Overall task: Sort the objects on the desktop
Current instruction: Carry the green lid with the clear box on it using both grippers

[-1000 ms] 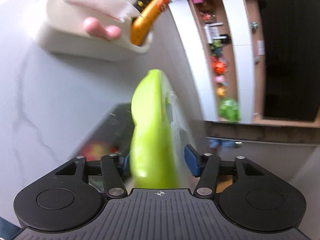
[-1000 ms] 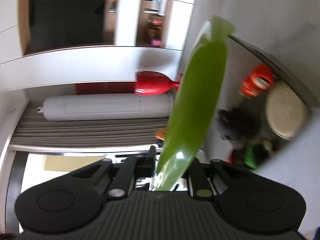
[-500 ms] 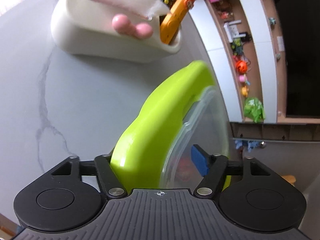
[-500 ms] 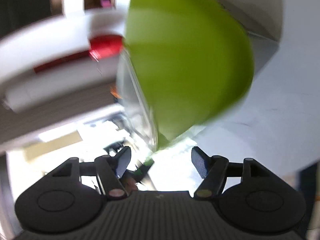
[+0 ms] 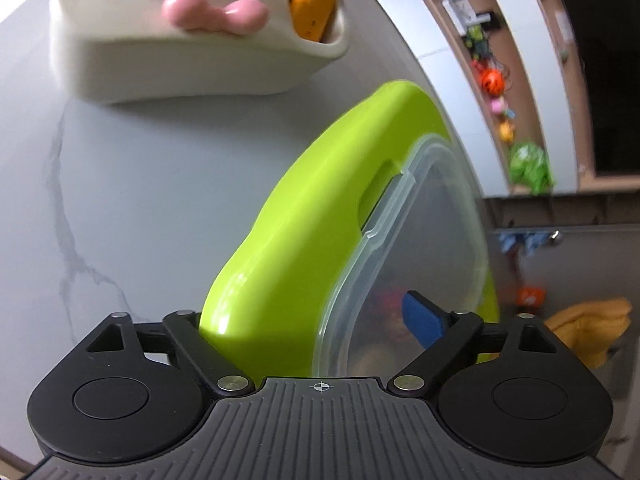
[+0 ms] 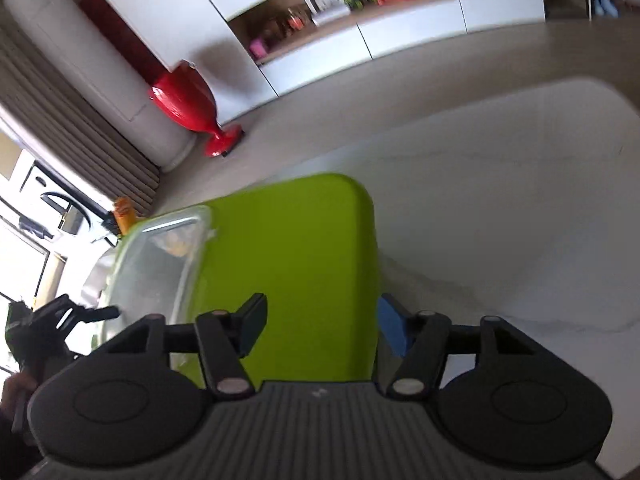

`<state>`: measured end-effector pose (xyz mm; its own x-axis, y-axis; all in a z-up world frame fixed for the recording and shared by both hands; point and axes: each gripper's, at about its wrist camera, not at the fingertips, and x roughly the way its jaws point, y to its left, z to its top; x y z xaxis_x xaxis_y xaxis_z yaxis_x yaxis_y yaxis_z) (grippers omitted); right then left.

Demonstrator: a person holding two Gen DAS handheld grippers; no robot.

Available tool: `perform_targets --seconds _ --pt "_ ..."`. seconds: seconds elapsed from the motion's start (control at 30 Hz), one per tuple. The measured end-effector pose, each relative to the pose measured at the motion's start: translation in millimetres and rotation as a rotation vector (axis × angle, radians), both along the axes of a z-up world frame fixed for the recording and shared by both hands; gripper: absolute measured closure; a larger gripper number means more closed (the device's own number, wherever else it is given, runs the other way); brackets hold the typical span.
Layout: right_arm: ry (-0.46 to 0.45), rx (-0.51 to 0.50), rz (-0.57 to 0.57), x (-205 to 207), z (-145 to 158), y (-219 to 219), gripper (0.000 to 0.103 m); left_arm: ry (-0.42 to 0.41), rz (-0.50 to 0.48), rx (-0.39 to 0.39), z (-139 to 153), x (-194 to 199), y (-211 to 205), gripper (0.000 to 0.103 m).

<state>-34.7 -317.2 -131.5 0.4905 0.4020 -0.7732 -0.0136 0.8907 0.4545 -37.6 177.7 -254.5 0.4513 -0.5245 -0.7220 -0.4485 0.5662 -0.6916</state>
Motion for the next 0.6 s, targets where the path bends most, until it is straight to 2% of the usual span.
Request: perform_targets --seconds 0.03,0.13,0.2,0.3,0.4,0.47,0.6 --pt "0.024 0.032 -0.01 -2.1 -10.0 5.9 0.046 -0.002 -0.01 0.011 1.6 2.6 -0.7 0.01" --pt "0.065 0.115 -0.071 0.0 -40.3 -2.2 0.047 -0.007 -0.042 0.043 6.6 10.4 -2.9 0.009" --pt "0.066 0.126 -0.081 -4.5 -51.7 -6.3 0.065 -0.018 -0.064 0.074 12.2 15.8 -4.7 0.01" --pt "0.064 0.152 -0.086 -11.2 -62.9 -12.6 0.077 -0.031 -0.1 0.12 23.1 26.2 -9.5 0.01" --pt "0.04 0.119 -0.087 -22.4 -64.3 -13.9 0.086 -0.042 -0.137 0.151 31.8 36.4 -16.8 0.01" --pt "0.038 0.126 -0.101 -25.1 -66.1 -16.0 0.098 -0.063 -0.16 0.176 39.8 43.1 -21.1 0.01" --pt "0.051 0.196 -0.103 -37.1 -68.4 -19.0 0.1 -0.104 -0.237 0.212 55.9 57.1 -31.5 0.013"
